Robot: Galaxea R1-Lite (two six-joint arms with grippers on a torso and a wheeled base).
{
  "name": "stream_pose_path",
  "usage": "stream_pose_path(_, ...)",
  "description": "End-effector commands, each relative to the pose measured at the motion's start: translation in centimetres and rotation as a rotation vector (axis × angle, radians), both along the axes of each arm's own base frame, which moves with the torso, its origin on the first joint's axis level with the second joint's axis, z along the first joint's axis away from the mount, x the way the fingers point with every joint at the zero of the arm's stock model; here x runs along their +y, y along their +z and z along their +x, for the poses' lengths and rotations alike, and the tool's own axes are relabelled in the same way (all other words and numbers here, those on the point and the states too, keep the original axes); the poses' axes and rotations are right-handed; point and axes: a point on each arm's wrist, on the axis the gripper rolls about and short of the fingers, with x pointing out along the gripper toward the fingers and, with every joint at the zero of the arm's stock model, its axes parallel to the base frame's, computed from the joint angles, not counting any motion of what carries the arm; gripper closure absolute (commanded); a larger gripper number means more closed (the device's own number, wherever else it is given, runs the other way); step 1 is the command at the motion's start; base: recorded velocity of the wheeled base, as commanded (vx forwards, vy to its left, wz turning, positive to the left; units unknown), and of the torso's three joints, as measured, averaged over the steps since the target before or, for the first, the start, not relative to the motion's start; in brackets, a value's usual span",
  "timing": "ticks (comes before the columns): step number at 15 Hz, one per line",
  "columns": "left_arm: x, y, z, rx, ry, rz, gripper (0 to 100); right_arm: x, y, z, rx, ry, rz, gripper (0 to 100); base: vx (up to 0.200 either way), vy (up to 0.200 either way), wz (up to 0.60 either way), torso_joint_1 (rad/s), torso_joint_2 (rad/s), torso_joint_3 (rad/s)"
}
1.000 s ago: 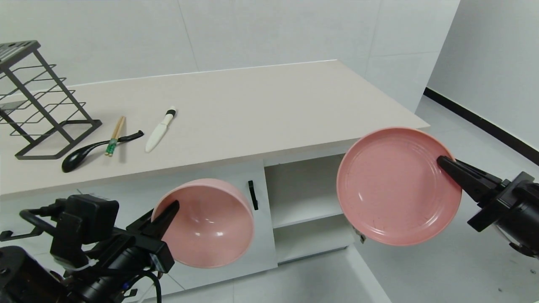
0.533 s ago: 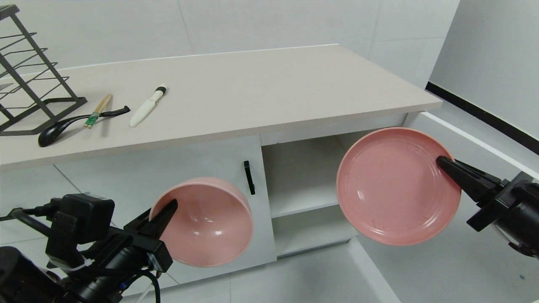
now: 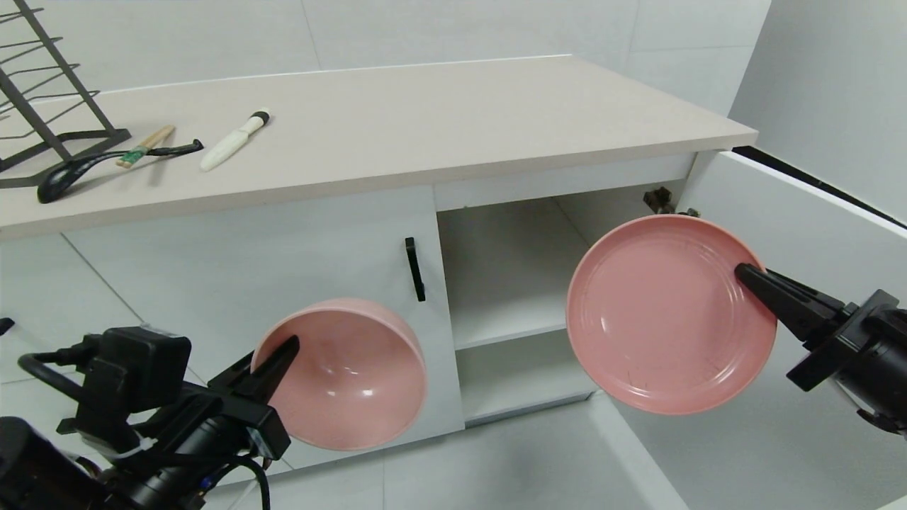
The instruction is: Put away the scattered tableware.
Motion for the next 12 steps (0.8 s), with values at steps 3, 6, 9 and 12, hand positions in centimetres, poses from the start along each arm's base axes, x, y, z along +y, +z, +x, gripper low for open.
stream_pose_path(3,-0.06,-0.14,0.10,0.009,0.000,-0.005,100,0.04,-0.02,0.07,0.001,0.001,-0.001,100,0.000,0.133,0.00,-0.022,0.21,0.046)
stream_pose_path(6,-0.09,-0.22,0.15,0.014,0.000,-0.007,100,0.04,-0.02,0.07,0.001,0.001,-0.001,100,0.000,0.067,0.00,-0.004,0.02,0.012)
stream_pose_path(9,-0.09,-0.22,0.15,0.014,0.000,-0.007,100,0.03,-0.06,0.05,0.002,0.001,-0.001,100,0.000,0.000,0.00,0.000,0.00,0.000)
stream_pose_path(12,-0.07,-0.17,0.12,0.011,0.000,-0.007,100,0.04,-0.02,0.07,0.001,0.001,-0.001,100,0.000,0.000,0.00,0.001,0.00,0.017)
